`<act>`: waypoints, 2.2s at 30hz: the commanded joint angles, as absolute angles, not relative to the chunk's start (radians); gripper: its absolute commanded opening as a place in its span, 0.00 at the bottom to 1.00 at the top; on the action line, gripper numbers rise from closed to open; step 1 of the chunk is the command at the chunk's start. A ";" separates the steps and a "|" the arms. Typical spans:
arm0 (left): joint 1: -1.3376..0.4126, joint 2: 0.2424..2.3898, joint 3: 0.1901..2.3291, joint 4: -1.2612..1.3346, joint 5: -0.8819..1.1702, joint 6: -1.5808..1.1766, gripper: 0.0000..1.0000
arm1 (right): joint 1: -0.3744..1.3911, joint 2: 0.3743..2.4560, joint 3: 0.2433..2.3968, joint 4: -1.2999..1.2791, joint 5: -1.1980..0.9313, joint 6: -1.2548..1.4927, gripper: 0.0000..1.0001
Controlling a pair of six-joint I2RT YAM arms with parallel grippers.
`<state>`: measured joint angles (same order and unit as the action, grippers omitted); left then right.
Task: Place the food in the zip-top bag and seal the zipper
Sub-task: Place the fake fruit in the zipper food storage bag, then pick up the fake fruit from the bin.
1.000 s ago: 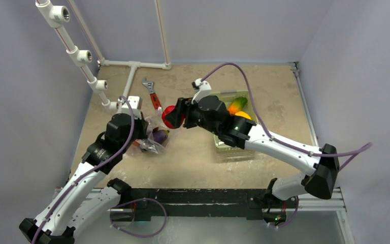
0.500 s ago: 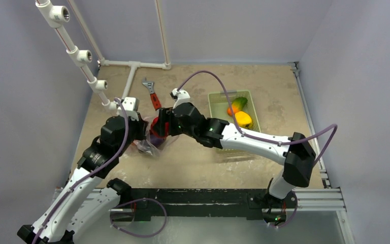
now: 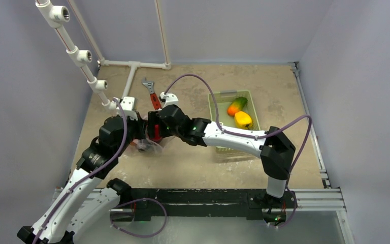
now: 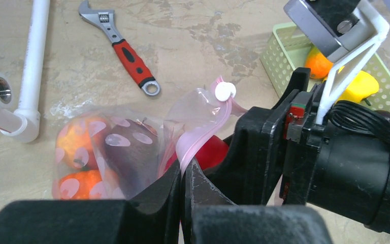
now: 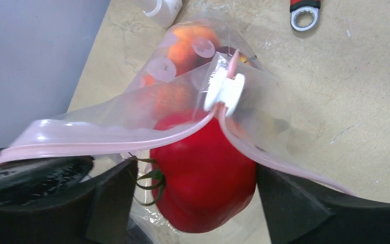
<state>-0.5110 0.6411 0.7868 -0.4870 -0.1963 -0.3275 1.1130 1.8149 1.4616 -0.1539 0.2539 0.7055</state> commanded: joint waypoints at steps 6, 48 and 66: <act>-0.506 0.643 0.775 -0.448 -0.193 -0.321 0.00 | 1.117 1.806 1.539 -0.138 0.279 0.730 0.99; -0.505 0.656 0.778 -0.459 -0.207 -0.324 0.00 | 0.650 1.531 1.311 -0.579 0.710 0.839 0.99; -0.505 0.660 0.780 -0.461 -0.213 -0.323 0.00 | 0.436 1.709 1.286 -0.350 0.605 0.649 0.91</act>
<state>-0.5053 0.6621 0.7868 -0.4873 -0.2127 -0.3218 0.4686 1.6917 1.2999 -0.4355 0.6323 0.6983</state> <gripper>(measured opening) 0.005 0.930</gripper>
